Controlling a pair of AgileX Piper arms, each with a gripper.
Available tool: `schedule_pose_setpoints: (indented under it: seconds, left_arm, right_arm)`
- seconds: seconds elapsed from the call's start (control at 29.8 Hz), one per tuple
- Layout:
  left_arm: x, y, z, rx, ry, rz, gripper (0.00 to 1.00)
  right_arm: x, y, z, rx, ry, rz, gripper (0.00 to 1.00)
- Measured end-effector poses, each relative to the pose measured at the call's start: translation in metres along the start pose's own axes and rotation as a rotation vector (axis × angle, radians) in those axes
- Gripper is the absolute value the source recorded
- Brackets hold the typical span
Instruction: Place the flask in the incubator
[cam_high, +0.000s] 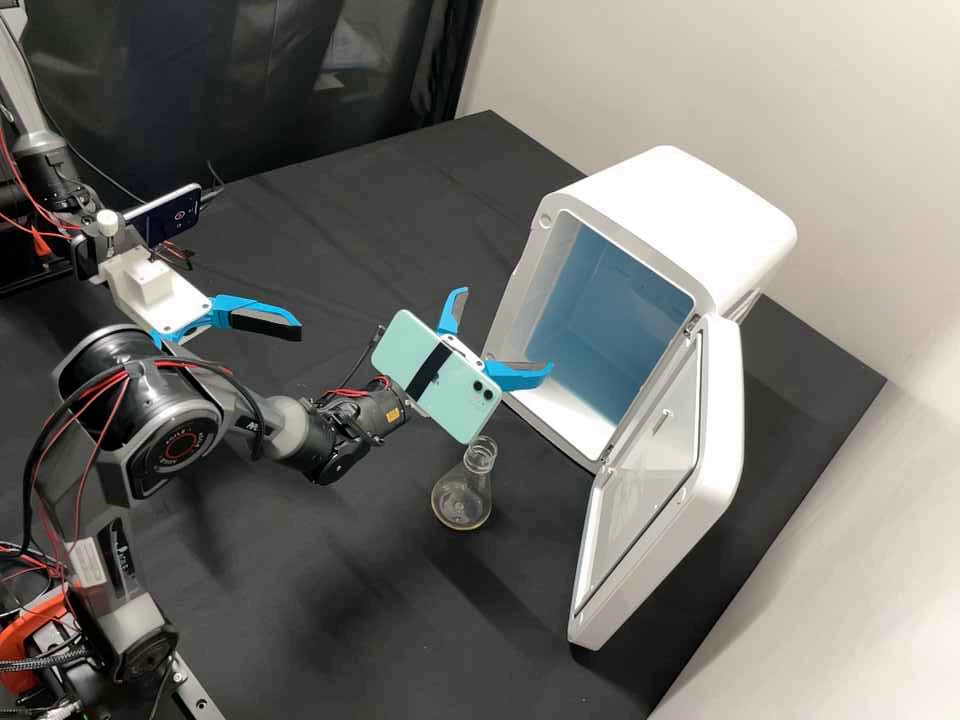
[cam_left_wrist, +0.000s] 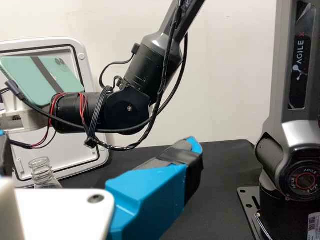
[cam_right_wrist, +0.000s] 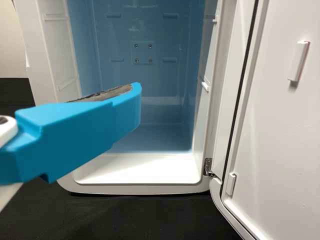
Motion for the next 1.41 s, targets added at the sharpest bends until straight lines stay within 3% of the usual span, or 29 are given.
schedule_pose_setpoints:
  seconds: [0.34,0.54,0.64,0.77,0.87,1.04,1.18,1.41]
  left_arm:
    - [0.0,0.0,0.0,0.0,0.0,0.0,1.0]
    - [-0.013,-0.0115,-0.011,0.023,-0.006,-0.03,1.0]
    - [-0.026,-0.0223,-0.026,-0.008,0.021,-0.073,1.0]
    - [-0.042,-0.0307,-0.047,-0.056,0.066,-0.102,1.0]
    - [-0.053,-0.0328,-0.06,-0.082,0.091,-0.097,1.0]
    - [-0.065,-0.0335,-0.078,-0.085,0.118,-0.089,1.0]
    - [-0.074,-0.0328,-0.093,-0.105,0.139,-0.094,1.0]
    - [-0.087,-0.0284,-0.119,-0.147,0.224,-0.068,1.0]
  right_arm:
    - [0.0,0.0,0.0,0.0,0.0,0.0,1.0]
    - [0.0,0.0,0.0,0.0,0.0,0.0,1.0]
    - [0.0,0.0,0.0,0.0,0.0,0.0,1.0]
    - [0.0,0.0,0.0,0.0,0.0,0.0,1.0]
    - [0.0,0.0,0.0,0.0,0.0,0.0,1.0]
    - [0.0,0.0,0.0,0.0,0.0,0.0,1.0]
    - [0.0,0.0,0.0,0.0,0.0,0.0,1.0]
    - [0.0,0.0,0.0,0.0,0.0,0.0,1.0]
